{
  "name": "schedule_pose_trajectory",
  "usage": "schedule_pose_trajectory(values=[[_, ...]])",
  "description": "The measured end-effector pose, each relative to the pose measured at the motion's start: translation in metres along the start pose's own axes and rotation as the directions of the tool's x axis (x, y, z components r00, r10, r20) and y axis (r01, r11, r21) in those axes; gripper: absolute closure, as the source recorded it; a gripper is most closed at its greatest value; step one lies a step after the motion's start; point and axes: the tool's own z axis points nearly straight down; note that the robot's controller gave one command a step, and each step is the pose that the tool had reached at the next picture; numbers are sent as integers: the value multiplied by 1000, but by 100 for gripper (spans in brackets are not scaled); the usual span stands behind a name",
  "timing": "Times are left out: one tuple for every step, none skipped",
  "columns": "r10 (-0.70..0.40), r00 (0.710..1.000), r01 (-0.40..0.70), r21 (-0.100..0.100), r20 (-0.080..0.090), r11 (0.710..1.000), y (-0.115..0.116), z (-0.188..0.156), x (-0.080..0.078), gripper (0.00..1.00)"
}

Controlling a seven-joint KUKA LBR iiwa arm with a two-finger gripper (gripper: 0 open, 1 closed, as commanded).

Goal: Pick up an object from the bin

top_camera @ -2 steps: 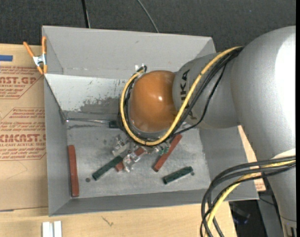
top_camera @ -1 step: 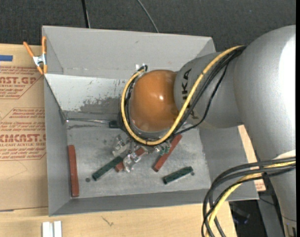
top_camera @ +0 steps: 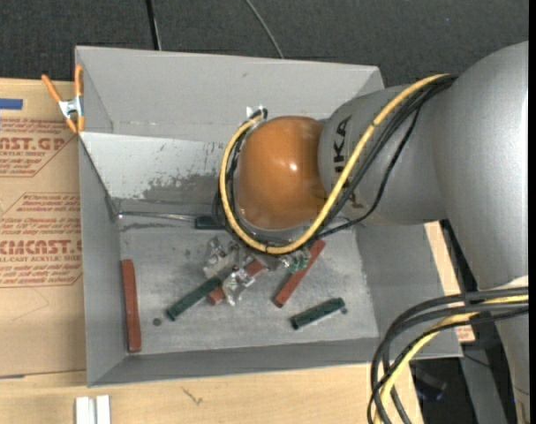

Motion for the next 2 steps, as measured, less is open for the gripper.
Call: schedule_pose_trajectory(values=[[0, 1000, 0, 3, 7, 1000, 0, -21, -2, 100], [0, 1000, 0, 3, 7, 1000, 0, -35, -1, 100]])
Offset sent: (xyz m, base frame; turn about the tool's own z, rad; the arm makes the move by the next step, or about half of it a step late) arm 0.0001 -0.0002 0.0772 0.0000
